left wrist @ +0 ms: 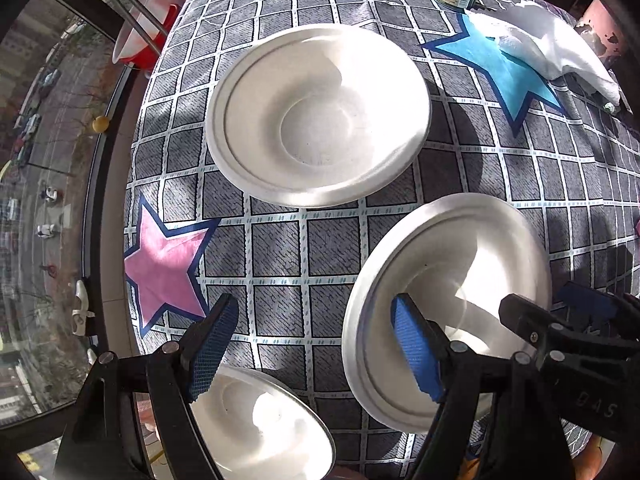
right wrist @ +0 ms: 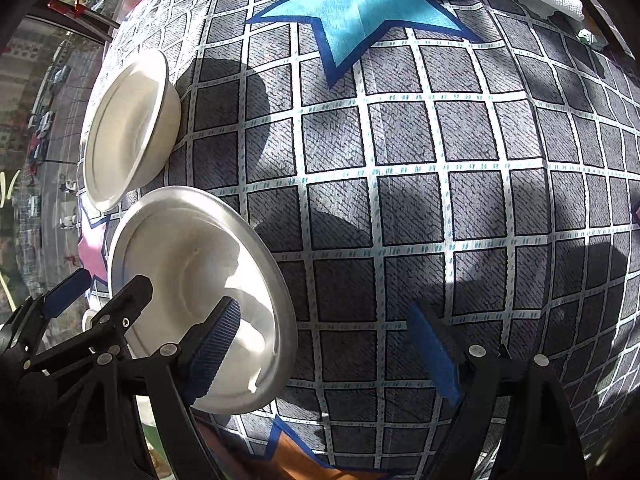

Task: Organize plates and bowls
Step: 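Move both grippers to a white bowl rim and close them, then lift the white bowl with both grippers and carry it toward the plate stack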

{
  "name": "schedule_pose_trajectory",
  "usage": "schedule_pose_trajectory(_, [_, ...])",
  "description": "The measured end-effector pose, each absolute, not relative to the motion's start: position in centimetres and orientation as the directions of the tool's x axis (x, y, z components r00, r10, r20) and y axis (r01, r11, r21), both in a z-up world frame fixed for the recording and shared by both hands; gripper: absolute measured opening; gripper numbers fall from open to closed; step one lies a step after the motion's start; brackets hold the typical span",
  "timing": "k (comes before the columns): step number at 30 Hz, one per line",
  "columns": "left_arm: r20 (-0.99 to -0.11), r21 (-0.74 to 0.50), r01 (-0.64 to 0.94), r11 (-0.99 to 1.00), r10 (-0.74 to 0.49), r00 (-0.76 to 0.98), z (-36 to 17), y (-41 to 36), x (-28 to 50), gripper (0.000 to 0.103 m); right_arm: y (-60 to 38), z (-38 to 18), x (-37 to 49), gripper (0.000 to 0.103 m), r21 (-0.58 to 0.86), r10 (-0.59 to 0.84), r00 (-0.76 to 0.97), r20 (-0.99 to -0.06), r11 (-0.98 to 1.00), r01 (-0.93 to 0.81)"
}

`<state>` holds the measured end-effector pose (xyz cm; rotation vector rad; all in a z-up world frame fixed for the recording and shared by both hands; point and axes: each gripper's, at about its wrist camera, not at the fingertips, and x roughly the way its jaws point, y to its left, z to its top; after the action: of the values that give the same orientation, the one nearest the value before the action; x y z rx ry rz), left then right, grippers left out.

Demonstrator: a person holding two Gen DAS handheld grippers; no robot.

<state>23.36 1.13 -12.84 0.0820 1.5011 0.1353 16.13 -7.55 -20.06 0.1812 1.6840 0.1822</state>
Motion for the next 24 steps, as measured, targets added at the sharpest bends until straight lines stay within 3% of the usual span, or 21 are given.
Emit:
schedule_pose_trajectory(6, [-0.993, 0.116, -0.042, 0.992, 0.115, -0.023, -14.6, 1.0, 24.2, 0.079, -7.3, -20.9, 16.8, 0.083, 0.257, 0.256, -0.149, -0.955, 0.966, 0.014])
schedule_pose_trajectory(8, [-0.995, 0.092, -0.045, 0.995, 0.090, -0.042, -15.0, 1.0, 24.3, 0.060, -7.3, -20.8, 16.9, 0.070, 0.253, 0.250, -0.145, -0.957, 0.968, 0.001])
schedule_pose_trajectory(9, [-0.996, 0.080, -0.047, 0.996, 0.078, -0.049, -15.1, 0.9, 24.3, 0.057, -7.4, -20.6, 16.9, 0.063, 0.248, 0.244, -0.142, -0.959, 0.969, -0.009])
schedule_pose_trajectory(11, [-0.997, 0.059, -0.044, 0.997, 0.057, -0.048, -15.2, 0.5, 24.2, 0.040, -6.6, -20.7, 17.1, 0.041, 0.284, 0.277, -0.157, -0.948, 0.958, -0.025])
schedule_pose_trajectory(14, [-0.996, 0.081, -0.007, 0.997, 0.080, -0.036, -15.1, -0.8, 24.2, 0.034, -6.3, -20.8, 16.9, 0.025, 0.313, 0.305, -0.180, -0.935, 0.950, -0.019])
schedule_pose_trajectory(24, [-0.997, 0.062, 0.049, 0.997, 0.064, -0.047, -15.1, -4.3, 22.0, 0.034, -7.0, -20.0, 14.3, 0.021, 0.311, 0.299, -0.181, -0.937, 0.949, -0.042])
